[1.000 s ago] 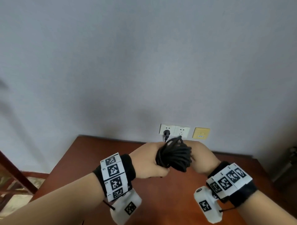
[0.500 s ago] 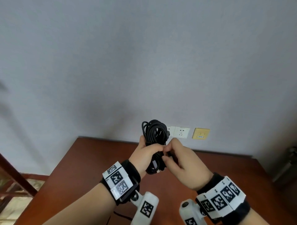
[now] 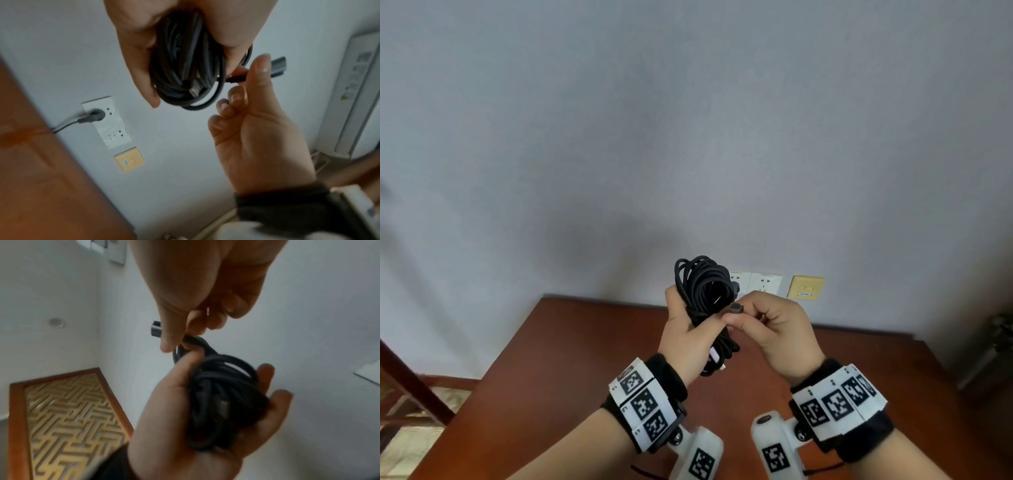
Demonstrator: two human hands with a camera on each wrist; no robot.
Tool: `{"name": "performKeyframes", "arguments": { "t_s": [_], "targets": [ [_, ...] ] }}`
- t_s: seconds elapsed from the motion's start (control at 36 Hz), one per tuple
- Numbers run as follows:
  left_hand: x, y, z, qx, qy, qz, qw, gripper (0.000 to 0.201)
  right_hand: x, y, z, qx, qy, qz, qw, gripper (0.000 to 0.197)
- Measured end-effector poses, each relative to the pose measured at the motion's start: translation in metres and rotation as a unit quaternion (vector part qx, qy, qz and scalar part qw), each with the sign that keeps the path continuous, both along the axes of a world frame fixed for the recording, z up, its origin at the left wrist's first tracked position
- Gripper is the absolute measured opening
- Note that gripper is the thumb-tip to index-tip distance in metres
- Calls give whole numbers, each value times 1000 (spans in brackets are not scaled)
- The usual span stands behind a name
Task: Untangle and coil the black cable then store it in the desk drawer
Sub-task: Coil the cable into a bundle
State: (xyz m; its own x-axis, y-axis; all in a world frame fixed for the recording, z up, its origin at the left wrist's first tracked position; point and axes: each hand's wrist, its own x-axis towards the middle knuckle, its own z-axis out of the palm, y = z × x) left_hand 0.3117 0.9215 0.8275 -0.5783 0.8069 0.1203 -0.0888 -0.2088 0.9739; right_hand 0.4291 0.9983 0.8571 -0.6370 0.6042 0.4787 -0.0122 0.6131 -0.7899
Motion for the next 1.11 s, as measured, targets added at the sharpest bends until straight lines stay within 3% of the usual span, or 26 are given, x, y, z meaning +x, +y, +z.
{"name": "performKeyframes", "arguments": {
  "t_s": [0.08, 0.22, 0.36, 0.5, 0.61, 0.75, 0.92, 1.03, 1.11],
  "targets": [
    [0, -2, 0, 8, 39, 18, 999, 44, -6, 2, -2, -86, 19, 1, 996, 40],
    [-5, -4, 0, 8, 26, -11, 1000, 37, -12, 3, 3, -209, -9, -5, 978, 28],
    [-13, -4, 3, -16, 6, -27, 999, 35, -13, 9, -1, -335, -39, -31, 941, 41],
    [-10, -6, 5, -14, -67, -60, 996, 33, -19, 9, 5, -455, -36, -16, 890, 43],
    [-7, -6, 7, -5, -119, -85, 989, 31, -19, 7, 12, -475, -41, 26, 879, 45],
    [-5, -1, 13, -9, -148, -74, 986, 32, -19, -3, 12, -475, 5, 119, 872, 32],
    [-5, 2, 19, 0, -172, -78, 982, 33, -24, -11, 12, -443, 56, 105, 889, 26],
    [-1, 3, 22, 5, -113, -72, 991, 45, -28, -11, 10, -421, 94, 72, 899, 34],
    [3, 3, 21, 14, -57, -69, 996, 50, -28, -10, 9, -437, 113, 72, 890, 33]
  ]
}}
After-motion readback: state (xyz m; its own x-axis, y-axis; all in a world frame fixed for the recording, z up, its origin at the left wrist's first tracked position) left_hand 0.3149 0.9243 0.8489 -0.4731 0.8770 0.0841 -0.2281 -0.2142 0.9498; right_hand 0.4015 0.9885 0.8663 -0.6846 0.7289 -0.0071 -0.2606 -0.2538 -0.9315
